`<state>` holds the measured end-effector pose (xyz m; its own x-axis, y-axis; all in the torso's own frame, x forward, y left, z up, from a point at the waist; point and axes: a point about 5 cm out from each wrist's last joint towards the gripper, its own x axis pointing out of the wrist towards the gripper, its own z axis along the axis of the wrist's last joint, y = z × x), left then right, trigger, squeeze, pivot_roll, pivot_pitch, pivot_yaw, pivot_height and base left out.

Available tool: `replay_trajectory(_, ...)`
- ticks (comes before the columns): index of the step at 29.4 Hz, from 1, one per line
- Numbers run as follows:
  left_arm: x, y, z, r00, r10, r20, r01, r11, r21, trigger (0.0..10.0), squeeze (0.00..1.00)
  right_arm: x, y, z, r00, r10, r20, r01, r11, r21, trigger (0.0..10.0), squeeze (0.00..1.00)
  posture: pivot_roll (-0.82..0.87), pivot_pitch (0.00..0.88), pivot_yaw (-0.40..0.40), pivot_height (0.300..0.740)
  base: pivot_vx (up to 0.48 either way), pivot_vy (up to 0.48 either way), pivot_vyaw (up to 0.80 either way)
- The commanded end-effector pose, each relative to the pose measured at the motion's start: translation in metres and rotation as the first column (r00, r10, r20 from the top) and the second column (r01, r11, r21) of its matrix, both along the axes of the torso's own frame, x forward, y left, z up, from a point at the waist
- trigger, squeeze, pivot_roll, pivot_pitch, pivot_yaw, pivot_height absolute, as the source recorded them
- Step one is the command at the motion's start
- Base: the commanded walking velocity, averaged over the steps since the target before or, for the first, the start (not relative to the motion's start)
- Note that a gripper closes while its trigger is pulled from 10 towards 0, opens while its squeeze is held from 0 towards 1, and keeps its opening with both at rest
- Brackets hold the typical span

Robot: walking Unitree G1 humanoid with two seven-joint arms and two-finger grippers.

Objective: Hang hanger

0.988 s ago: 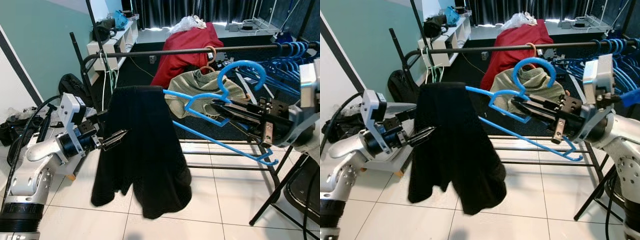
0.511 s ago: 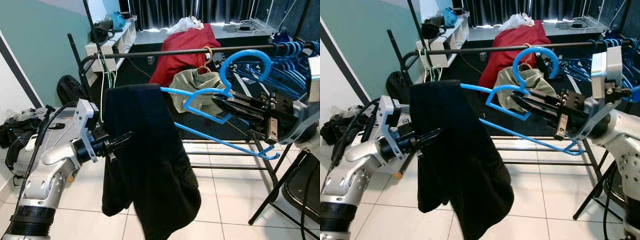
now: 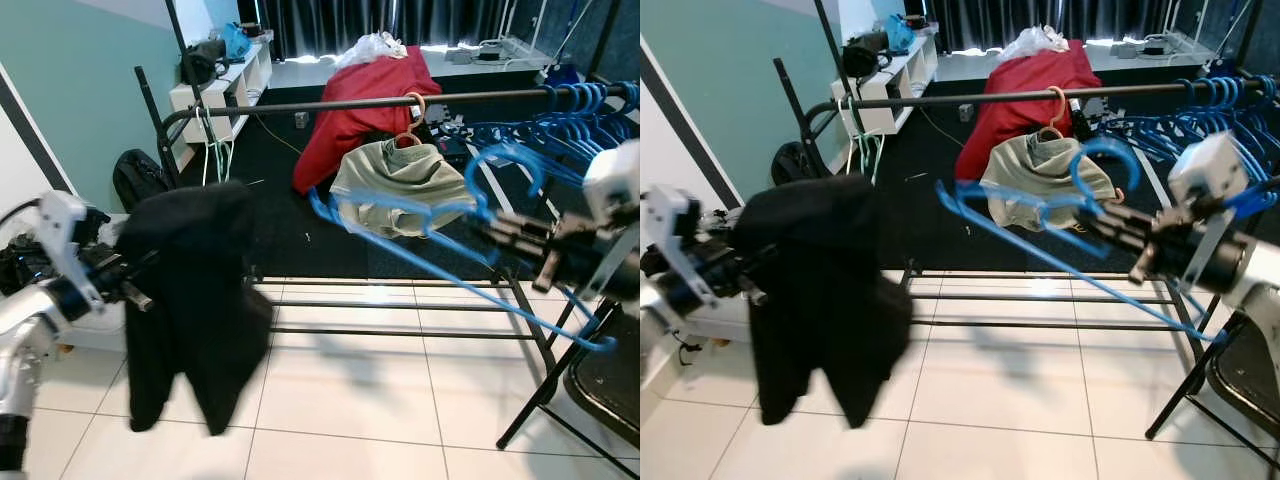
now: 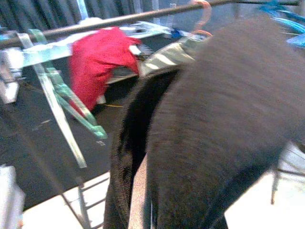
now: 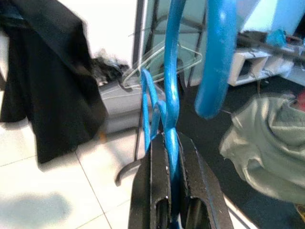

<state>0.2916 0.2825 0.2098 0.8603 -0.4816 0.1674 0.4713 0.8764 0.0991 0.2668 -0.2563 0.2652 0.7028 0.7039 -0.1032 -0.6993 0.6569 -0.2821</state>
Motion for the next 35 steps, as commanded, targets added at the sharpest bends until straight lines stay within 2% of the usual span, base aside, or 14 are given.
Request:
replay_trajectory(1,-0.004,0.023,0.010,0.993,0.114,0.039,-0.113,0.993,-0.020,0.0,0.00,0.002,-0.008,-0.026,0.993,-0.062,-0.102,0.049,0.990,-0.129,0.0,0.00,-0.13,0.000,0.083,0.731,0.000,0.000,0.00)
replay_trajectory(3,-0.002,0.028,0.008,0.982,0.185,0.030,-0.184,0.982,-0.047,0.0,0.00,0.005,-0.012,-0.048,0.977,-0.135,-0.163,0.105,0.978,-0.181,0.0,0.00,-0.12,0.000,0.080,0.731,0.000,0.000,0.00)
replay_trajectory(4,0.002,0.019,-0.008,0.972,0.229,-0.046,-0.231,0.972,-0.048,3.3,0.00,0.013,-0.006,-0.070,0.963,-0.209,-0.172,0.185,0.972,-0.148,10.0,0.00,-0.12,0.000,0.075,0.731,0.000,0.000,0.00)
replay_trajectory(7,0.005,0.000,-0.033,0.957,0.251,-0.145,-0.254,0.967,-0.003,4.5,0.00,0.024,0.009,-0.093,0.933,-0.295,-0.205,0.289,0.956,-0.058,10.0,0.00,-0.12,0.000,0.075,0.731,0.000,0.000,0.00)
replay_trajectory(8,0.004,-0.016,-0.051,0.951,0.235,-0.201,-0.222,0.971,0.087,10.0,0.00,0.027,0.019,-0.104,0.918,-0.315,-0.242,0.331,0.943,0.024,10.0,0.00,-0.12,0.000,0.079,0.731,0.000,0.000,0.00)
replay_trajectory(10,0.000,-0.032,-0.068,0.945,0.216,-0.245,-0.174,0.968,0.181,10.0,0.00,0.030,0.029,-0.113,0.901,-0.324,-0.288,0.364,0.926,0.098,10.0,0.00,-0.12,0.000,0.079,0.731,0.000,0.000,0.00)
replay_trajectory(11,-0.017,-0.054,-0.112,0.852,0.328,-0.408,-0.308,0.944,0.115,10.0,0.00,0.021,0.044,-0.151,0.852,-0.363,-0.378,0.431,0.896,0.109,10.0,0.00,-0.09,0.000,0.067,0.731,0.000,0.000,0.80)
replay_trajectory(12,-0.017,-0.054,-0.112,0.852,0.328,-0.408,-0.308,0.944,0.115,10.0,0.00,0.021,0.044,-0.151,0.852,-0.363,-0.378,0.431,0.896,0.109,10.0,0.00,-0.09,0.000,0.067,0.731,0.000,0.000,0.80)
replay_trajectory(13,-0.045,-0.081,-0.158,0.668,0.432,-0.606,-0.483,0.871,0.089,10.0,0.00,0.005,0.064,-0.194,0.784,-0.404,-0.471,0.498,0.862,0.090,10.0,0.00,-0.09,0.000,0.067,0.731,0.000,0.000,0.80)
replay_trajectory(14,-0.053,-0.085,-0.156,0.646,0.461,-0.608,-0.532,0.843,0.074,10.0,0.00,0.007,0.063,-0.186,0.808,-0.411,-0.422,0.497,0.860,0.113,10.0,0.00,-0.09,0.000,0.064,0.731,0.000,0.000,0.80)
replay_trajectory(17,-0.055,-0.082,-0.144,0.673,0.482,-0.561,-0.555,0.831,0.048,10.0,0.00,0.014,0.057,-0.165,0.849,-0.410,-0.333,0.476,0.868,0.144,10.0,0.00,-0.09,0.000,0.064,0.731,0.000,0.000,0.80)
replay_trajectory(22,-0.037,-0.070,-0.140,0.680,0.467,-0.566,-0.635,0.761,-0.134,10.0,0.00,0.020,0.058,-0.171,0.848,-0.385,-0.364,0.466,0.869,0.167,10.0,0.00,-0.04,0.000,0.027,0.731,0.000,0.000,0.77)
replay_trajectory(28,-0.029,-0.076,-0.133,0.719,0.426,-0.549,-0.613,0.761,-0.211,10.0,0.00,0.027,0.061,-0.171,0.842,-0.392,-0.370,0.483,0.853,0.198,10.0,0.00,-0.03,0.000,-0.003,0.731,0.000,0.000,0.75)
replay_trajectory(35,-0.022,-0.126,-0.104,0.825,0.447,-0.346,-0.472,0.882,0.013,10.0,0.00,0.037,0.086,-0.152,0.899,-0.320,-0.298,0.398,0.882,0.253,10.0,0.00,-0.03,0.000,-0.019,0.731,0.000,0.000,0.70)
